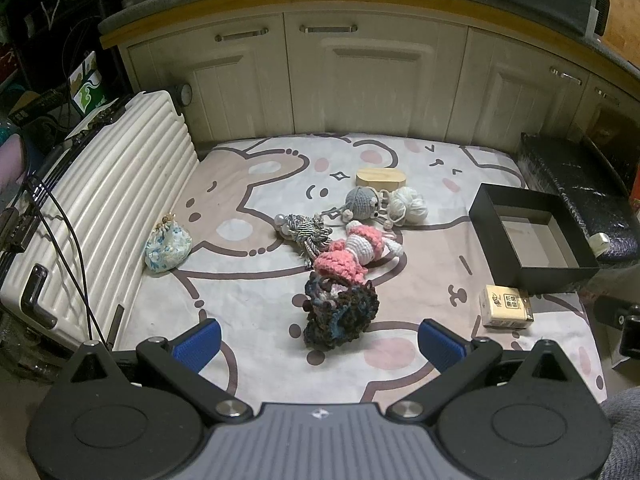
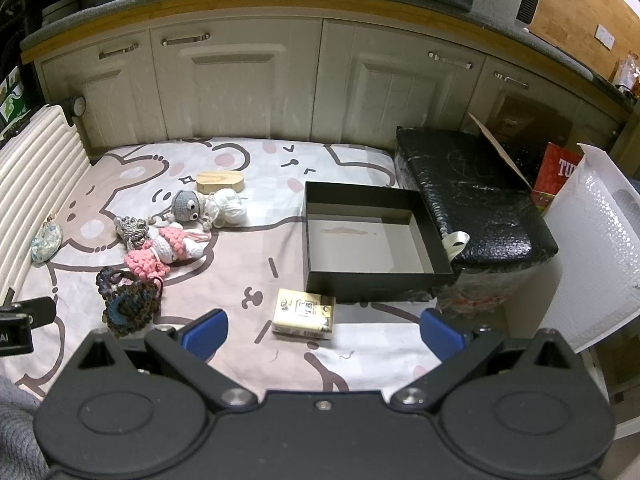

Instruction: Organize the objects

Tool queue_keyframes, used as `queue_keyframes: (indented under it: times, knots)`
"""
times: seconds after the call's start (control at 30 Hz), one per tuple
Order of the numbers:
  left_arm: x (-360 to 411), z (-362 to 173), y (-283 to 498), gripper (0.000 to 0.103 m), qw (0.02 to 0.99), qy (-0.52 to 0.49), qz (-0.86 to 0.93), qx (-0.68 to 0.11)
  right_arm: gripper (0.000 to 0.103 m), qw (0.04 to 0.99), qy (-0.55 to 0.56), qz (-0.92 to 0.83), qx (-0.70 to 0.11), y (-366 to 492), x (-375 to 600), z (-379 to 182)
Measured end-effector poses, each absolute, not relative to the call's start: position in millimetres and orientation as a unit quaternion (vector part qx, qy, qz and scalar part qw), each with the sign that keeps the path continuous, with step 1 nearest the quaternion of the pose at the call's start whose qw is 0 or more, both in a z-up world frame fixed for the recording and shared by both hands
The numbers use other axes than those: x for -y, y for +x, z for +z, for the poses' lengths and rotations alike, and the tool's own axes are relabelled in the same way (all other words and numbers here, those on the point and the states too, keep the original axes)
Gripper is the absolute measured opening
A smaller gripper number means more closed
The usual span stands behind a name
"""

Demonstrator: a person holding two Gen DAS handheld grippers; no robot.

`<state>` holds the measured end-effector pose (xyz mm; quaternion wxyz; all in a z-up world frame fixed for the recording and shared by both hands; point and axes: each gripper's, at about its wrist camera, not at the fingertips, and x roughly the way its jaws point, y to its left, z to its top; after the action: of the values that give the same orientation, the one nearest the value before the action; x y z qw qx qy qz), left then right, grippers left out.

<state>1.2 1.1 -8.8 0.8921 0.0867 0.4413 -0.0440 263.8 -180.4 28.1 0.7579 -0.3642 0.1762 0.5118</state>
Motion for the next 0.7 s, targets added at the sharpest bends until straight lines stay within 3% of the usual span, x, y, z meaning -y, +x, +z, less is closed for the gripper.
queue_keyframes:
  times: [0.7]
  knots:
    - [0.1, -8.6, 2.5, 0.103, 0.889, 0.091, -0.057, -0.445, 0.103, 0.773, -0.36, 0.488, -0.184, 265.0, 180.6, 29.2]
